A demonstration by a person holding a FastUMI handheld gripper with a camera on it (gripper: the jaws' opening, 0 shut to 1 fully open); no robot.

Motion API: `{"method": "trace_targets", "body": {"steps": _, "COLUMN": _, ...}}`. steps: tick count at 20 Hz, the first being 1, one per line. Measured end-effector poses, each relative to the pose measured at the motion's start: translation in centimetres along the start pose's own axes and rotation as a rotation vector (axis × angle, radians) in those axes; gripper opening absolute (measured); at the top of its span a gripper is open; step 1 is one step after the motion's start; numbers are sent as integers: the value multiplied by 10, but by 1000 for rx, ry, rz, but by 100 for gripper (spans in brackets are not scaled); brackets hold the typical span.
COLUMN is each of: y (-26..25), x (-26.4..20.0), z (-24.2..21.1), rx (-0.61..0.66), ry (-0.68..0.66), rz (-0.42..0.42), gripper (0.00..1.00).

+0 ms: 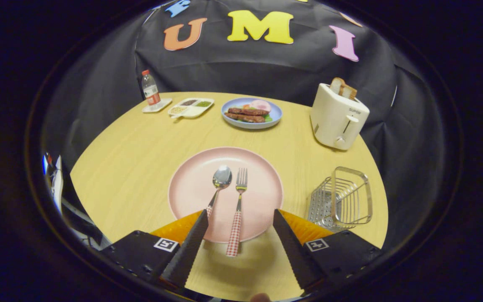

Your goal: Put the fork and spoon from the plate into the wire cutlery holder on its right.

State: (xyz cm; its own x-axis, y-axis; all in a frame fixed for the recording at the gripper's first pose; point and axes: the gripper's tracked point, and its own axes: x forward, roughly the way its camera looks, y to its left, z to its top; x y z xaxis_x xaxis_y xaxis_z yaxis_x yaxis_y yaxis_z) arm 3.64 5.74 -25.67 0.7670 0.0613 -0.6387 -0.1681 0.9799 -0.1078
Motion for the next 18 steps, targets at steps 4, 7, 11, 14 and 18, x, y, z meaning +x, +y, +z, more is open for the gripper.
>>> {"method": "trace_targets", "body": {"steps": 4, "y": 0, "x": 22, "z": -12, "rx": -1, "ry": 64, "rz": -15, "gripper": 62}}
{"method": "trace_targets", "body": {"steps": 7, "y": -1, "x": 32, "z": -18, "rx": 4, "ry": 101, "rz": -25, "gripper": 38}}
{"method": "trace_targets", "body": {"steps": 11, "y": -1, "x": 32, "z": -24, "rx": 110, "ry": 164, "rz": -2, "gripper": 12}}
{"method": "trace_targets", "body": {"steps": 14, "y": -12, "x": 22, "z": -14, "rx": 171, "ry": 189, "rz": -2, "gripper": 5}}
{"method": "trace_targets", "body": {"steps": 18, "y": -29, "x": -20, "z": 21, "rx": 213, "ry": 180, "rz": 30, "gripper": 5}}
